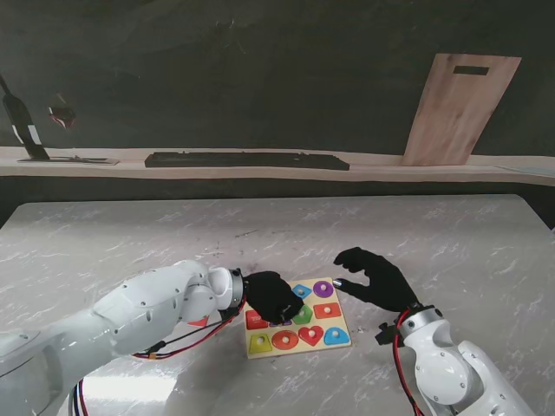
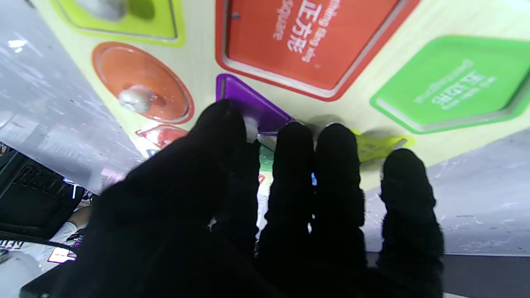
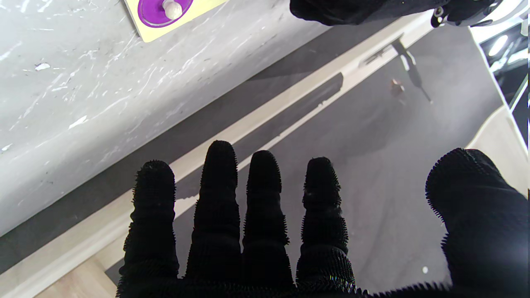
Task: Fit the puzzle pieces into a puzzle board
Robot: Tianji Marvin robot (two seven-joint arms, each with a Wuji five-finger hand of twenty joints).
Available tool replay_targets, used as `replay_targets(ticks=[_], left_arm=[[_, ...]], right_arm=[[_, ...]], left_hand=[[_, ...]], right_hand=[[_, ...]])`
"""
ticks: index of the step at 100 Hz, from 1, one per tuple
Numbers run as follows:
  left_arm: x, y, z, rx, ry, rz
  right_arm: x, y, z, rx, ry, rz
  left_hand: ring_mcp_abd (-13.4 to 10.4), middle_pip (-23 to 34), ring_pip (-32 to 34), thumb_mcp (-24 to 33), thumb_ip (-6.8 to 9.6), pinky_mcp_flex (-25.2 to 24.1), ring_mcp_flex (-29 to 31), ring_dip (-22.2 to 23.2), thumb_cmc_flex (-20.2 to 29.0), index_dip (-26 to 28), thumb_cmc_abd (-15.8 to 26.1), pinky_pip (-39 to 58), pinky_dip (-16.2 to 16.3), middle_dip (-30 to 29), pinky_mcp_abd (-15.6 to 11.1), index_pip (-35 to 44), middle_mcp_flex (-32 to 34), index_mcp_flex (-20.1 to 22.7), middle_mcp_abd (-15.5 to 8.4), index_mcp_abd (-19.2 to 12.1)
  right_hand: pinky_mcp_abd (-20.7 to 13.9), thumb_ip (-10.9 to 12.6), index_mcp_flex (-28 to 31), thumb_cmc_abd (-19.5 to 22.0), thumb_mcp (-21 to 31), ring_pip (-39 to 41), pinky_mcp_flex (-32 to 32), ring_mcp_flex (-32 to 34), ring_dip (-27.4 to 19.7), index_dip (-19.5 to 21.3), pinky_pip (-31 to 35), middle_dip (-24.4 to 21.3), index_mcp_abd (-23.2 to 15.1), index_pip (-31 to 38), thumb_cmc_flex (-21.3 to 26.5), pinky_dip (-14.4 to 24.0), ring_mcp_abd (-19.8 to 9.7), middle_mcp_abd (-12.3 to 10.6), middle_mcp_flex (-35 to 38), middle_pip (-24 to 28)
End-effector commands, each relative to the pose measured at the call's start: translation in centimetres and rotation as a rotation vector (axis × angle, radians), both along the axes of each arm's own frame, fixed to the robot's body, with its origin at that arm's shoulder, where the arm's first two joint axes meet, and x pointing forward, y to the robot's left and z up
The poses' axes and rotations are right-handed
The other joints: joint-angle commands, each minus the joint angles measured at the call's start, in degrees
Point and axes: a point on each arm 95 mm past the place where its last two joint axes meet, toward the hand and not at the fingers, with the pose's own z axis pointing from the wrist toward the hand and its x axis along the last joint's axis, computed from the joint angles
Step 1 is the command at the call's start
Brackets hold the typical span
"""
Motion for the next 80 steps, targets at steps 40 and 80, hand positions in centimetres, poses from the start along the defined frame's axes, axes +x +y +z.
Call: replay_targets(ticks=[40, 80], left_arm=[[0.23, 0.13, -0.04, 0.001, -0.004, 0.018], [-0.15, 0.70, 0.16, 0.034, -0.056, 0.021]], right_arm=[[-0.27, 0.22, -0.20, 0.007, 0.004, 0.003], [-0.21, 0.22, -0.22, 0.009, 0.004, 0.002]], left_hand=[[0.5, 5.0, 3.8, -5.1, -1.05, 0.0, 0.8, -0.6, 0.2, -1.4, 1.6, 2.6, 1.6, -2.8, -2.6, -3.3, -0.7, -1.2, 0.7, -0.2], [1.8, 5.8, 2.6, -5.6, 4.08, -1.5, -1.0, -0.7, -10.6, 0.3, 7.4, 1.4, 1.6, -8.1, -1.9, -16.8, -4.2, -5.1, 1.2, 4.5]], right_hand=[[0.3, 1.7, 0.1, 0.6, -1.0, 0.6, -0.7, 0.6, 1.0, -0.1, 0.7, 0.6, -1.4, -1.1, -0.7, 1.0, -1.0, -1.7, 1.3, 0.6], [0.3, 1.7, 0.2, 0.7, -1.0, 0.7, -0.7, 0.8, 1.0, -0.1, 0.8, 0.6, -1.4, -1.1, -0.6, 1.1, -1.0, -1.7, 1.6, 0.7]])
